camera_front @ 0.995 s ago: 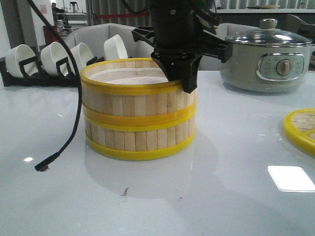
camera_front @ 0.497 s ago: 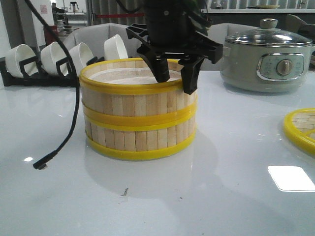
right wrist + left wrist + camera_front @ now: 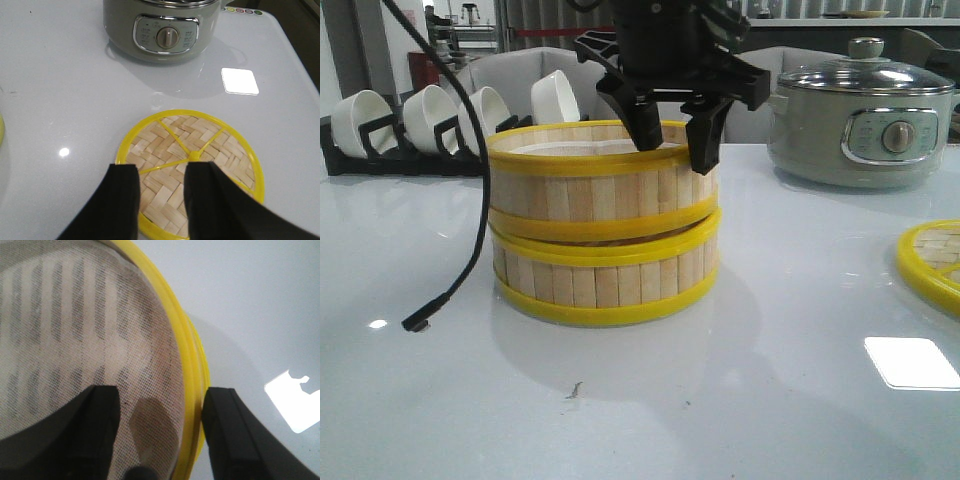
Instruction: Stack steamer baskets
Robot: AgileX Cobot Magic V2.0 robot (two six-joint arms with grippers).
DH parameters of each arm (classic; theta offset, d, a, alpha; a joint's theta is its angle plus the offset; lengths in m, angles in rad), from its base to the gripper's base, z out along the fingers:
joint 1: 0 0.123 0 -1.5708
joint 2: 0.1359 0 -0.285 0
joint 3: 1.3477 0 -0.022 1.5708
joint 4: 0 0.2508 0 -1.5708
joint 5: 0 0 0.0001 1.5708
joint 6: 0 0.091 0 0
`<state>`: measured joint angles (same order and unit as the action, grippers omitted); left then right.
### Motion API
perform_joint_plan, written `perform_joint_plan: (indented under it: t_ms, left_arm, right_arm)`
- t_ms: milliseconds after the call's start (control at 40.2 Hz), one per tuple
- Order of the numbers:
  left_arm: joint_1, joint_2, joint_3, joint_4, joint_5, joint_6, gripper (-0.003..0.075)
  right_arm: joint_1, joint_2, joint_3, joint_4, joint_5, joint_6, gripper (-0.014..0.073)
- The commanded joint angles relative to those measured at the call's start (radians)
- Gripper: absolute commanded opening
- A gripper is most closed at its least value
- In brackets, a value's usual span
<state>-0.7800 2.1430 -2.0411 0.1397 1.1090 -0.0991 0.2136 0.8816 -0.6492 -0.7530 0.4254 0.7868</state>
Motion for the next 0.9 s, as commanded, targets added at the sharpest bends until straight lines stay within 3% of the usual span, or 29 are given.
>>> perform_joint_plan:
  t_ms: [0,870]
  left_arm:
    - [0.005,-0.066,-0.037,0.004,-0.041,-0.005,0.0415]
    - [0.003,-0.066,-0.037,-0.163,-0.002,-0.005,0.0414]
  right_arm:
    - [-0.004,-0.005,-0.038,-0.028,-0.051,-0.001,0.0344]
    - [-0.004,0.001,-0.038,-0.028,-0.051,-0.001,0.0344]
